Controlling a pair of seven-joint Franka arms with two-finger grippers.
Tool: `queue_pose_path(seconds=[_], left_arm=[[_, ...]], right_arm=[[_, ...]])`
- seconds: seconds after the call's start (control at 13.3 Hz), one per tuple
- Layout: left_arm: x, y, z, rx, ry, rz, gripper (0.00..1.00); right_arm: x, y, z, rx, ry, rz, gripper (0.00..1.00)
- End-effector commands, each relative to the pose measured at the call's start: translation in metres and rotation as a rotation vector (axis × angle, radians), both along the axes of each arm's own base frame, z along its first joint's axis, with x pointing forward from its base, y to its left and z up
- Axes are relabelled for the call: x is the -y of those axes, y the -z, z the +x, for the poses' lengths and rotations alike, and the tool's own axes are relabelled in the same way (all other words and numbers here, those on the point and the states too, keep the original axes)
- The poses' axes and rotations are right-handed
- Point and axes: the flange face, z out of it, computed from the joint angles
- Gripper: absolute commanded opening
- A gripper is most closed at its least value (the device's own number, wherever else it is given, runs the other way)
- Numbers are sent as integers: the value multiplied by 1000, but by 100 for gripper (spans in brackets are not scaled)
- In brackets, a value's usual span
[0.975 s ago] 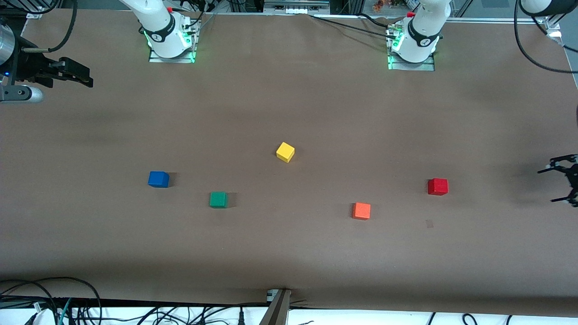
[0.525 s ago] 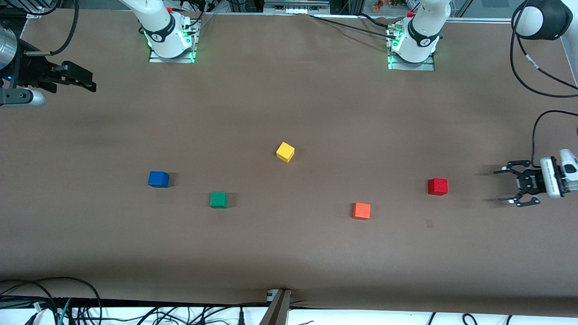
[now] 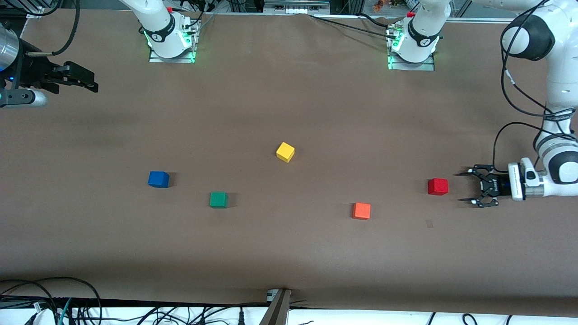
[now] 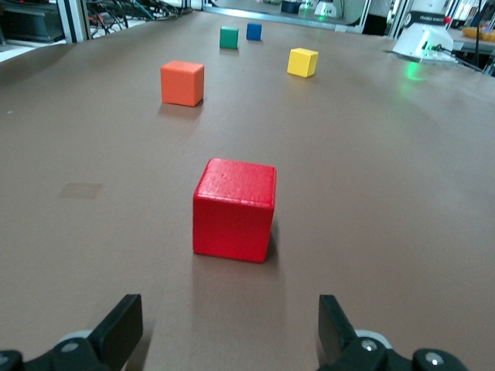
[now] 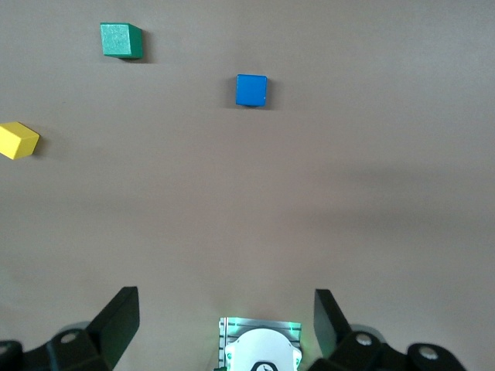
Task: Pass red block to right arm, stack on blue
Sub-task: 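Move the left gripper down over the red cube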
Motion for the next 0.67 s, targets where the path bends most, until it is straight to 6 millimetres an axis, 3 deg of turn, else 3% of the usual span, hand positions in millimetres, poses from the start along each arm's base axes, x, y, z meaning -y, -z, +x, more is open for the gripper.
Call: queue_pose_path(seconds=[0.0, 0.22, 0.6], left_arm=[[15, 6, 6, 45, 34, -70, 100], [44, 18, 11, 62, 53, -125, 100], [56, 28, 11, 69, 54, -169, 100]], right_arm=[[-3, -6, 1, 10, -6, 18, 100], [-4, -5, 2, 7, -2, 26, 100], [-12, 8, 10, -17, 6, 77, 100]])
